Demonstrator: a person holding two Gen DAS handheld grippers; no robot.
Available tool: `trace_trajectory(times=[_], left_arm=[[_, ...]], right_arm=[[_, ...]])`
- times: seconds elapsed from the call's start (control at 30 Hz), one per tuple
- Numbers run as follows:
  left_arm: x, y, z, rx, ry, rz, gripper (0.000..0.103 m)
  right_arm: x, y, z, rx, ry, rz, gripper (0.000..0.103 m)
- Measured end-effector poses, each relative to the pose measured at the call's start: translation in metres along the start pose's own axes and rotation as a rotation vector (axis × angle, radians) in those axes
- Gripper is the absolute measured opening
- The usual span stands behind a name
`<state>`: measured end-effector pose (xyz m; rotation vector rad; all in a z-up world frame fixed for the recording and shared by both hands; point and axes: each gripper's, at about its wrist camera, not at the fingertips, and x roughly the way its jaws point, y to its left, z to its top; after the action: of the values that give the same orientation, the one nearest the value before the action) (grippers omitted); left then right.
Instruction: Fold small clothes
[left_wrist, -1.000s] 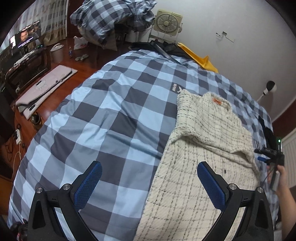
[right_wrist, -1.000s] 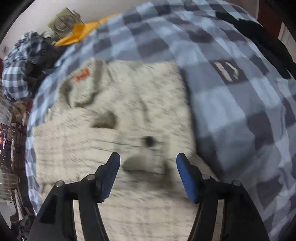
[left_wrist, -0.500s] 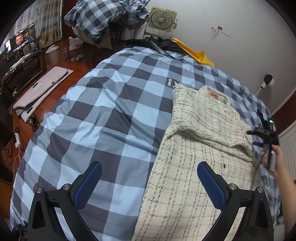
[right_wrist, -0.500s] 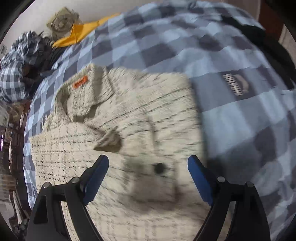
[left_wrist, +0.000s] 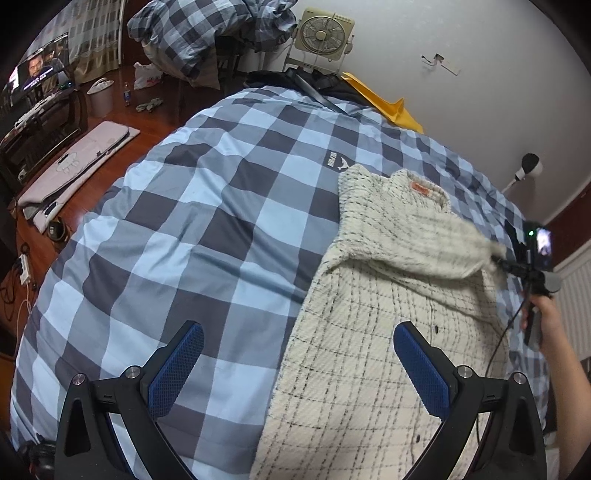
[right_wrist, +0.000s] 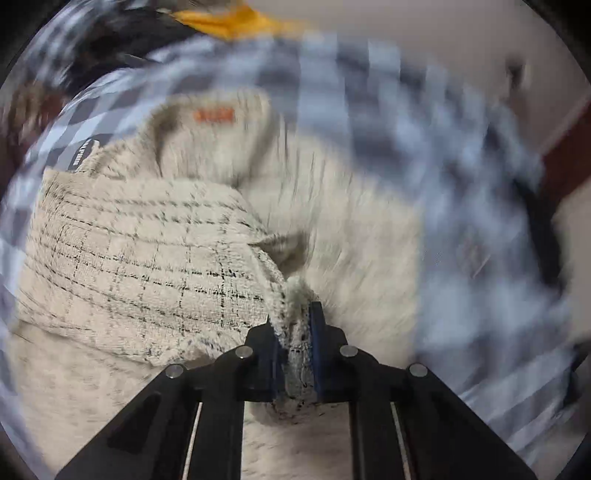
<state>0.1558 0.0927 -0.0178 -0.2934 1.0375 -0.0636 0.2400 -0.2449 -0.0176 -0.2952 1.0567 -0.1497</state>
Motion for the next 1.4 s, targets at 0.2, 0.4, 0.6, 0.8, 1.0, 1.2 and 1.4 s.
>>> trace_trajectory(times=[0.2, 0.4, 0.6, 0.8, 1.0, 1.2, 1.4], left_arm=[[0.006, -0.004, -0.002, 0.020, 0.019, 0.017, 0.103], [0.003, -0.005, -0.002, 0.014, 0.009, 0.002, 0.103], [0.002, -0.008, -0.003, 0.015, 0.008, -0.017, 0.103], [0.006, -0.014, -0.007, 0.044, 0.015, 0.006, 0.103], [0.012, -0.013, -0.007, 0.048, 0.031, 0.013, 0.103], [0.018, -0.019, -0.009, 0.083, 0.057, 0.026, 0.103], [0.002, -0.038, -0.025, 0.229, -0.022, 0.142, 0.103]], right_arm=[[0.053, -0.010, -0.009, 0.143, 0.174, 0.086, 0.019], [0.081, -0.044, -0.046, 0.328, 0.244, 0.201, 0.063], [0.026, -0.045, -0.037, 0.226, 0.087, 0.042, 0.076], [0.014, 0.015, -0.022, 0.101, 0.015, 0.027, 0.076], [0.081, 0.032, -0.036, 0.077, 0.211, 0.064, 0.076], [0.045, 0.003, -0.034, 0.224, 0.201, 0.181, 0.076], [-0.092, -0.037, -0.054, 0.290, 0.051, 0.319, 0.076]])
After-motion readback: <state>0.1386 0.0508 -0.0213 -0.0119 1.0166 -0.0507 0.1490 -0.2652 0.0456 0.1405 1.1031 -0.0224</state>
